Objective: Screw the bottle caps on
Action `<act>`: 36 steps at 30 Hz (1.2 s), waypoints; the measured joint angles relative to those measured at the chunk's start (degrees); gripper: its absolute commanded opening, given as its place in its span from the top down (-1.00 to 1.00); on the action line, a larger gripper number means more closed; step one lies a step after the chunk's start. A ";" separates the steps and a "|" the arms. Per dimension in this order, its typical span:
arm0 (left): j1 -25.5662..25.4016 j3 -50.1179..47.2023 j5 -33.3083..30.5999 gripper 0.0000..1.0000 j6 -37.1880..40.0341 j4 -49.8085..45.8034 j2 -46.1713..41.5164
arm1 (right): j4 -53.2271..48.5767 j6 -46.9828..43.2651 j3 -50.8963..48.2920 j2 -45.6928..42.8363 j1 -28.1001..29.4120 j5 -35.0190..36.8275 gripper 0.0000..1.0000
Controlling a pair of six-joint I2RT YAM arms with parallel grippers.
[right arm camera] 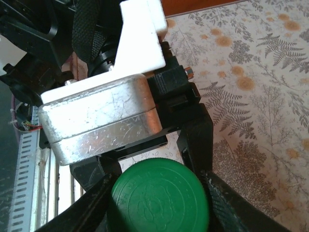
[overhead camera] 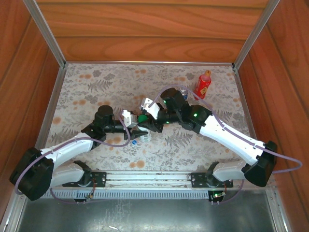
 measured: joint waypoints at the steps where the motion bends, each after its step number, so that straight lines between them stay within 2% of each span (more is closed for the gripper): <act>1: 0.00 0.00 0.00 -0.17 -0.17 -0.04 -0.02 | 0.07 0.13 0.00 0.04 0.00 0.11 0.25; 5: 0.00 0.00 -0.24 -0.29 -0.33 -0.02 -0.11 | 0.31 0.17 -0.04 0.07 0.00 0.31 0.35; 7: 0.00 0.00 -0.59 -0.66 -0.17 0.04 -0.28 | 0.87 0.33 -0.22 0.04 0.00 0.85 0.36; 11: -0.02 0.00 -3.61 -1.00 -1.22 0.35 -0.81 | 4.09 1.05 -2.51 -0.76 0.00 4.13 0.40; 18: -0.02 -3.13 -14.25 -1.00 -4.39 0.68 -6.82 | 13.03 4.46 -9.53 -1.40 -2.32 12.48 0.41; 25: -0.02 -8.61 -28.68 -1.00 -8.13 0.79 -13.14 | 25.42 9.35 -11.10 3.28 -10.40 16.68 0.43; 28: -0.02 -9.42 -32.65 -1.00 -9.53 0.74 -12.83 | 28.13 11.10 -6.43 9.68 -13.44 18.16 0.42; 36: -0.07 -9.49 -40.57 -1.00 -12.04 0.79 -10.27 | 30.10 13.33 13.38 29.55 -18.60 20.50 0.41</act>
